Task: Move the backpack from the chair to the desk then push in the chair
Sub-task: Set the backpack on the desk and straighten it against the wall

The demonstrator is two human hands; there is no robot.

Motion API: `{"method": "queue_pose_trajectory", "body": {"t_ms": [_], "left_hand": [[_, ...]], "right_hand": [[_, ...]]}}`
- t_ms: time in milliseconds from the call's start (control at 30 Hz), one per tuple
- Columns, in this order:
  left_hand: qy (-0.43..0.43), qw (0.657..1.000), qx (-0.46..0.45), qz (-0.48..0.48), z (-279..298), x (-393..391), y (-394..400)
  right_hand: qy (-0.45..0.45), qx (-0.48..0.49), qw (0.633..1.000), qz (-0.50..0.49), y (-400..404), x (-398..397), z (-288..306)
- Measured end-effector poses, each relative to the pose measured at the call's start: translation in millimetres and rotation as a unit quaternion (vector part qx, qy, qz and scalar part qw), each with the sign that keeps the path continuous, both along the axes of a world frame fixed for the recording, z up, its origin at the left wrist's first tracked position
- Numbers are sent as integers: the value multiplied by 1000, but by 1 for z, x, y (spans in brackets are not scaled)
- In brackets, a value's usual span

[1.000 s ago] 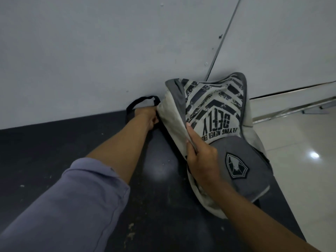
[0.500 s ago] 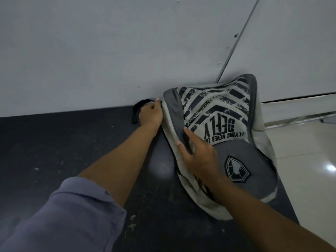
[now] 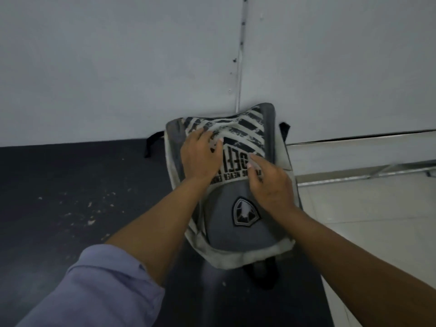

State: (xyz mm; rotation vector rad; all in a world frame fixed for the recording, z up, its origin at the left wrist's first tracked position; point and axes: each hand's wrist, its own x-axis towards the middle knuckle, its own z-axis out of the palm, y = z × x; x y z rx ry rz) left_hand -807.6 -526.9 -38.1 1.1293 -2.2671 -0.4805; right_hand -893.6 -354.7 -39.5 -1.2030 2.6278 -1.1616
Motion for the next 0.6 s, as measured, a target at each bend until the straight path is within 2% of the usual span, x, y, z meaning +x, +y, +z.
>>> {"method": "queue_pose_trajectory", "body": {"t_ms": [67, 133, 333, 600], "left_hand": [[-9, 1000, 11, -3, -5, -4, 12], [-25, 999, 14, -32, 0, -44, 58], [-37, 997, -11, -60, -4, -85, 79], [-86, 996, 12, 5, -12, -143, 85]], "right_hand": [[-6, 2, 1000, -5, 8, -7, 2], [-25, 12, 999, -27, 53, -48, 7], [-74, 27, 993, -86, 77, -83, -4], [-190, 50, 972, -128, 56, -141, -32]]}}
